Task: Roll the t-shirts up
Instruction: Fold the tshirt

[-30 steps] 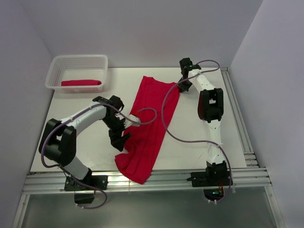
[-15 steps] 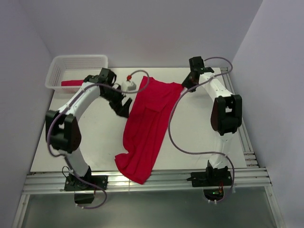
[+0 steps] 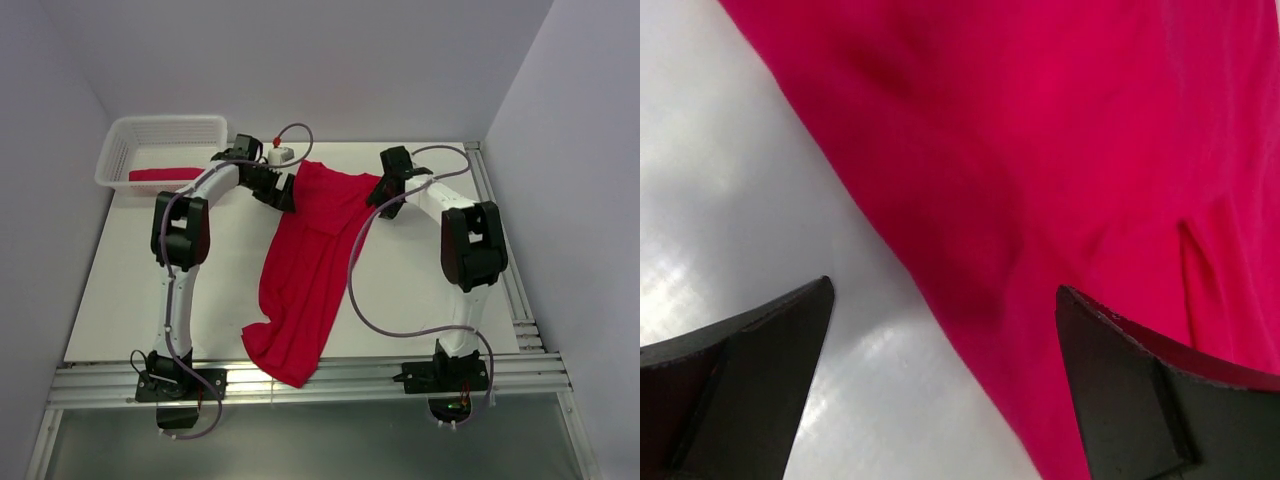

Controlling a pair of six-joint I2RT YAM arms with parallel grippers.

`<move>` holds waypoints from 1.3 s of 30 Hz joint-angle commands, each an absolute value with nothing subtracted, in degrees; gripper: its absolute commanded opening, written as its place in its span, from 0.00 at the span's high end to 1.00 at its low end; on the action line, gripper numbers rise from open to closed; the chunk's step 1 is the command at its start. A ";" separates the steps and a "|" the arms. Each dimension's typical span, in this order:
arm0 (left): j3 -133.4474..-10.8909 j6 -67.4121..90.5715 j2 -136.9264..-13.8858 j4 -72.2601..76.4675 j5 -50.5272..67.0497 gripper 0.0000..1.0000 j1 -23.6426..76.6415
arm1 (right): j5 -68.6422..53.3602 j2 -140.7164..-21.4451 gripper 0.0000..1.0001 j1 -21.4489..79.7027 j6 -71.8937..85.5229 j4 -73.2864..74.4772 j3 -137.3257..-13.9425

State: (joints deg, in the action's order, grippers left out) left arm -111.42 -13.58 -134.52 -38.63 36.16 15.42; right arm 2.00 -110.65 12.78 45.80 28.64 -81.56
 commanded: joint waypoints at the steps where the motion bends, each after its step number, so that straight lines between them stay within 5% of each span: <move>1: -114.26 -6.08 -134.91 -28.57 37.26 0.00 15.38 | 2.81 -114.16 0.51 12.74 46.76 26.19 -85.77; 10: -118.83 -0.97 -140.36 -24.89 37.53 0.01 15.47 | 6.68 -120.84 0.54 13.45 48.60 28.56 -90.26; 19: -117.33 4.57 -143.09 -21.71 34.72 0.20 17.23 | 6.94 -123.49 0.61 13.97 48.78 29.97 -93.43; 22: -116.72 6.24 -143.00 -20.39 33.93 0.33 17.31 | 6.94 -123.57 0.67 14.06 49.13 29.62 -93.52; 24: -116.28 7.99 -143.00 -19.43 32.52 0.47 17.31 | 6.86 -124.01 0.72 14.15 49.48 29.44 -93.78; 25: -116.28 8.43 -143.00 -19.16 31.91 0.64 17.31 | 6.94 -124.27 0.79 14.06 49.83 29.27 -93.95; 31: -117.42 12.04 -144.32 -18.37 26.37 1.00 17.14 | 5.45 -126.82 0.98 14.85 51.76 28.74 -96.50; 39: -116.37 20.83 -143.53 -14.06 27.86 1.00 11.79 | 2.29 -132.36 1.00 16.79 52.56 28.66 -107.12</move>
State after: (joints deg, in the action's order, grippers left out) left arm -115.72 16.45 -142.98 -16.45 29.39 15.20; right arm 3.81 -130.52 15.62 51.68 29.74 -102.21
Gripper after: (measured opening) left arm 0.016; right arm 0.010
